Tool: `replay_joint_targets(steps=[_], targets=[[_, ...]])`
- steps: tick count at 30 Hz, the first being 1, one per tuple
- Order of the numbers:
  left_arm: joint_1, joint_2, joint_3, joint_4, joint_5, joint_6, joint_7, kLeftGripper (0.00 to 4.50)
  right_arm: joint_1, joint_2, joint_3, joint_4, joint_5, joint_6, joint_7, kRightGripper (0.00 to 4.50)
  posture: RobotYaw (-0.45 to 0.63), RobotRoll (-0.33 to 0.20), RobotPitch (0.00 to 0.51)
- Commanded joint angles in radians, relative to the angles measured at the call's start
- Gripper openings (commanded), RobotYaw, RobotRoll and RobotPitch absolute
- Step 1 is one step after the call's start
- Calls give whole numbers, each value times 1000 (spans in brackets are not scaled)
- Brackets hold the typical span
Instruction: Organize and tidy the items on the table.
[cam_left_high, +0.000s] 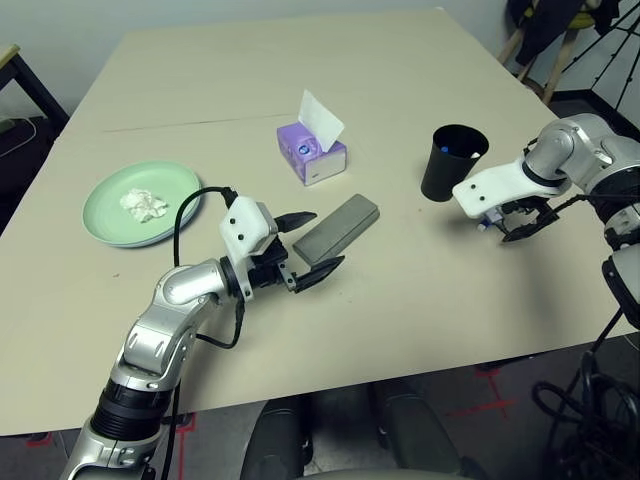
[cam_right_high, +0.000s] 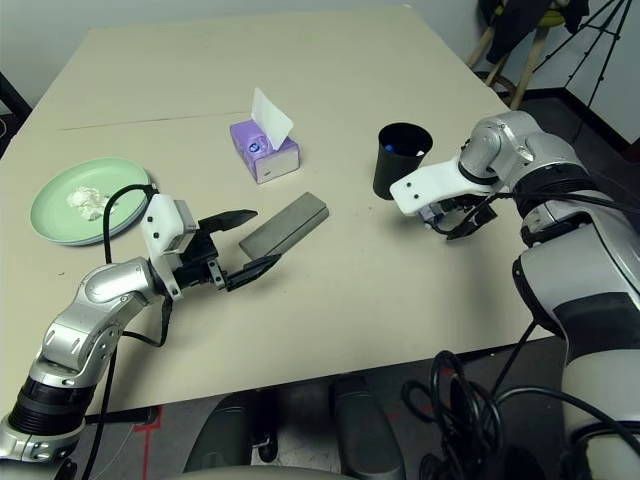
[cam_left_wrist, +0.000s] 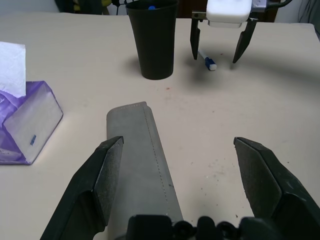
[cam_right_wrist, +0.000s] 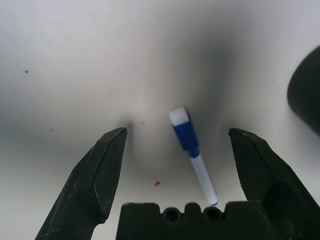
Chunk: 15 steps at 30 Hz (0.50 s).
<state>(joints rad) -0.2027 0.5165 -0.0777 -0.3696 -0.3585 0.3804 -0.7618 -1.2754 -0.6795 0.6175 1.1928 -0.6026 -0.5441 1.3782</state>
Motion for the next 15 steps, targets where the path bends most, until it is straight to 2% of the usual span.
replay_joint_targets(steps=[1,15], targets=[[18,12,10,-40,-14,28,9,4500,-14,14,11,30,-23,-30,-11,4477,47,0,198],[66,34,42,-127,-32,94,50,4500,-58,42,115,101,-178,-168,-78,4477,124,0,226]])
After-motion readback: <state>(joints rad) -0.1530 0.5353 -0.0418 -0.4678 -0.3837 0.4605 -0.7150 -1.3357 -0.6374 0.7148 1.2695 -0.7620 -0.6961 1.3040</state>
